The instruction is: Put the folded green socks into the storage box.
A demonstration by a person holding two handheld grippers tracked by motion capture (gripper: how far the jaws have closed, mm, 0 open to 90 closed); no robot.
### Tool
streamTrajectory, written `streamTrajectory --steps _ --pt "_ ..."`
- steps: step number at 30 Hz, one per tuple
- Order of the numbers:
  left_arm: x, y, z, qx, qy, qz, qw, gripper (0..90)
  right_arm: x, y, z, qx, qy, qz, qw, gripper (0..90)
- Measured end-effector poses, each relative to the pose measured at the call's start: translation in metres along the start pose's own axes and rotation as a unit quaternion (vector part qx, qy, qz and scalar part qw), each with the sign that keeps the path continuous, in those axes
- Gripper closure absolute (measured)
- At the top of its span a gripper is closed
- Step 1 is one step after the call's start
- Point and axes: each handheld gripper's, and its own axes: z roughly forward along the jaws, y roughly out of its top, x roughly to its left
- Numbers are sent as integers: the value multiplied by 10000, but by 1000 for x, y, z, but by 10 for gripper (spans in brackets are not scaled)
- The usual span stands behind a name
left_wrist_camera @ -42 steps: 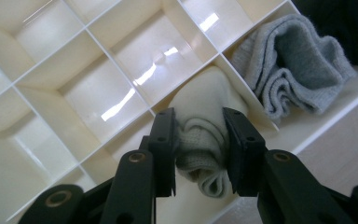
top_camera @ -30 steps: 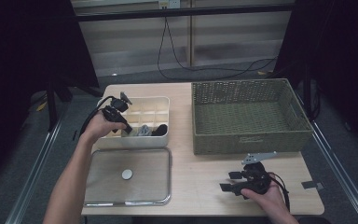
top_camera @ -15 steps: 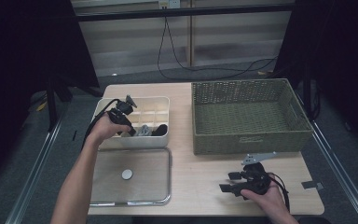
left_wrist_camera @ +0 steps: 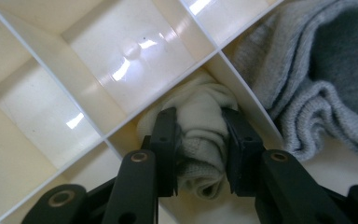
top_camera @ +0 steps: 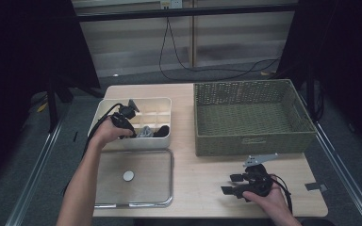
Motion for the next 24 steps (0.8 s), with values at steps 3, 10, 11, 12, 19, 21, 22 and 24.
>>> streamTrajectory --steps 3,10,11,12,19,21,22,24 --pt "0 -4 0 -55 -65 78 9999 687 1 0 0 7 7 1 10000 314" --pt "1 -9 -3 -141 -162 120 9997 664 -1 1 1 -18 4 18 10000 314" --pt "1 -10 -4 -202 -155 137 9996 648 0 1 1 -9 -3 29 10000 314" --pt "1 -11 -5 -267 -145 103 9995 640 -1 1 1 -8 -3 29 10000 314" --pt "1 -17 -15 -611 -179 136 9979 529 0 0 2 18 18 24 10000 314" --pt "0 -18 -18 -744 -185 106 9970 488 0 1 2 11 17 24 10000 313" --pt "1 -20 -20 -830 -199 122 9963 460 0 1 1 8 25 27 10000 312" --pt "3 -22 -23 -951 -188 63 9953 406 1 1 1 2 55 23 10000 311"
